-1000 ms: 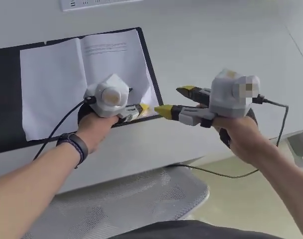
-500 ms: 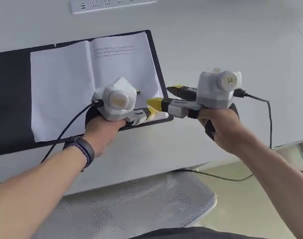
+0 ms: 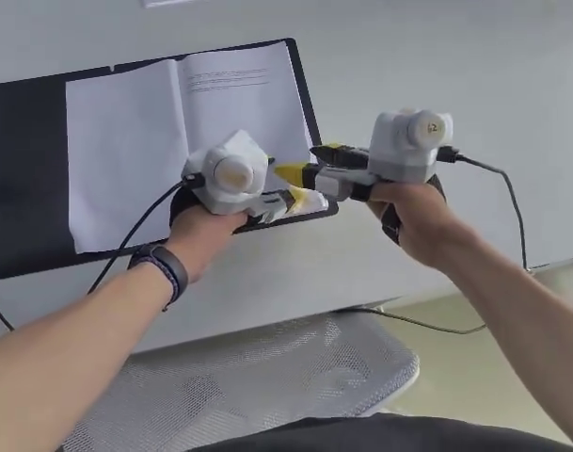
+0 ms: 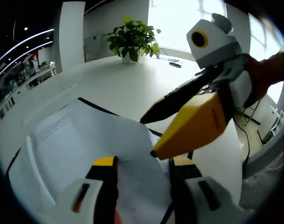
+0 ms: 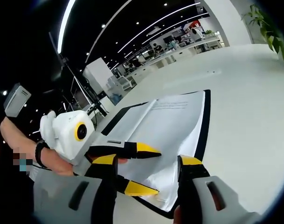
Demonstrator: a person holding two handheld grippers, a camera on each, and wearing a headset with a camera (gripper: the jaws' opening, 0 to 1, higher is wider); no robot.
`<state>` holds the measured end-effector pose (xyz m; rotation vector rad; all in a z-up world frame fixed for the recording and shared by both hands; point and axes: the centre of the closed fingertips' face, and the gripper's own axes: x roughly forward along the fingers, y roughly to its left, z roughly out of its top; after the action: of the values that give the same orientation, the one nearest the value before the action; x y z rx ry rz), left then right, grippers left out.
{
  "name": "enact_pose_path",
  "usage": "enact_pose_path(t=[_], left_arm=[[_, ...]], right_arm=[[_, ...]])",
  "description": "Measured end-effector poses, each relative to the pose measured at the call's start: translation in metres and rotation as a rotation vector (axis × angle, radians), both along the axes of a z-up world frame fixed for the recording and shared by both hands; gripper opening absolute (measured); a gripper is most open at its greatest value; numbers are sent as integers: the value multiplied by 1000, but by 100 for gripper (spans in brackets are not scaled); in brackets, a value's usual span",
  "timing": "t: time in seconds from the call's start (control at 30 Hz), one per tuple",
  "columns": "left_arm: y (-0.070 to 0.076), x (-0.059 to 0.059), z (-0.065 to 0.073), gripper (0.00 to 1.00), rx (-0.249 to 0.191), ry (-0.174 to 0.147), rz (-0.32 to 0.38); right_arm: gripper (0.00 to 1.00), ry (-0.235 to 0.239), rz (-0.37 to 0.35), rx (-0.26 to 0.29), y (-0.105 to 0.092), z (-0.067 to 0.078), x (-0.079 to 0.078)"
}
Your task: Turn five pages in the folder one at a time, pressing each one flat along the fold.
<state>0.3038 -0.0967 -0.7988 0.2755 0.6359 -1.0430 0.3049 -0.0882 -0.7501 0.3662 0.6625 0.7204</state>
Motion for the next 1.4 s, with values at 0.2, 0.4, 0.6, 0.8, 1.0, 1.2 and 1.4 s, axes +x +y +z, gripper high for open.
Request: enact_pose_path(t=[0.2, 0.4, 0.6, 0.8, 1.0, 1.2, 1.4], left_arm=[[0, 0, 0, 44, -1, 1, 2], [0, 0, 0, 44, -3, 5, 3], [0, 0, 0, 44, -4, 11, 2], [-1, -1, 1, 46, -5, 19, -3], [-1, -4, 2, 49, -6, 32, -6], [1, -10, 8, 53, -5, 44, -8], [7, -15, 18, 55, -4, 32, -6]], right_arm=[[46, 3, 6, 10, -1, 0, 0], [42, 15, 7, 26, 0, -2, 1], [30, 45, -23, 56, -5, -6, 5], [17, 76, -52, 41, -11, -17, 8], [2, 73, -83, 31, -15, -18, 11], [1, 86, -108, 67, -16, -15, 10], [1, 91, -115, 90, -13, -11, 7]])
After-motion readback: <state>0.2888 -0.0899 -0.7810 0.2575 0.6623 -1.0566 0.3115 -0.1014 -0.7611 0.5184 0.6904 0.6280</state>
